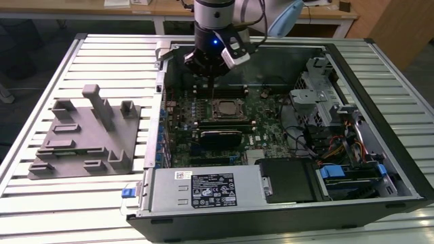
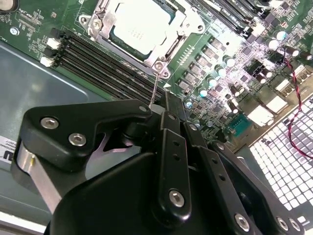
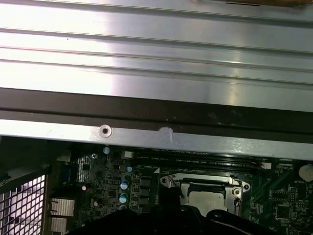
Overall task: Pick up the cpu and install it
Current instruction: 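Install the first cpu locking lever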
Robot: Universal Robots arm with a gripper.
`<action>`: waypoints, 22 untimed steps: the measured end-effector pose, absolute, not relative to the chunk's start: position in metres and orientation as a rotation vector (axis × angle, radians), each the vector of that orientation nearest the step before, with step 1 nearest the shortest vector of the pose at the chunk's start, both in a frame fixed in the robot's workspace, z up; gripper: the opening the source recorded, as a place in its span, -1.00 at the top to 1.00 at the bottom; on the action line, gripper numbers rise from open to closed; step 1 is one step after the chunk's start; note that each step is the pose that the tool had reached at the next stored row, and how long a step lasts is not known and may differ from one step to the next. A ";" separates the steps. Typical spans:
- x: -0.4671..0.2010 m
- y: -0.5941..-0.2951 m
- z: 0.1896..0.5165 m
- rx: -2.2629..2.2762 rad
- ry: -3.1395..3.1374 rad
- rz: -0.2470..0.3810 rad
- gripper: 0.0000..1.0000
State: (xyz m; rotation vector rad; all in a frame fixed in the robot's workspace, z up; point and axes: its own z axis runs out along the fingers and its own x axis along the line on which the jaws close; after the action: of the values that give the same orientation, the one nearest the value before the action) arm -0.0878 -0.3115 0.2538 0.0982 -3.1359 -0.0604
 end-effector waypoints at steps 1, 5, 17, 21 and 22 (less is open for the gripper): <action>-0.087 -0.311 0.254 0.098 -3.136 -0.060 0.79; -0.086 -0.311 0.254 0.098 -3.136 -0.060 0.79; -0.079 -0.311 0.254 0.098 -3.136 -0.061 0.79; -0.077 -0.312 0.253 0.098 -3.135 -0.115 0.79; -0.077 -0.312 0.251 0.098 -3.136 -0.118 0.79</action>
State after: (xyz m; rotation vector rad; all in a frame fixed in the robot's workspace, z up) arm -0.0770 -0.3122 0.2515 0.0983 -3.1357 -0.1185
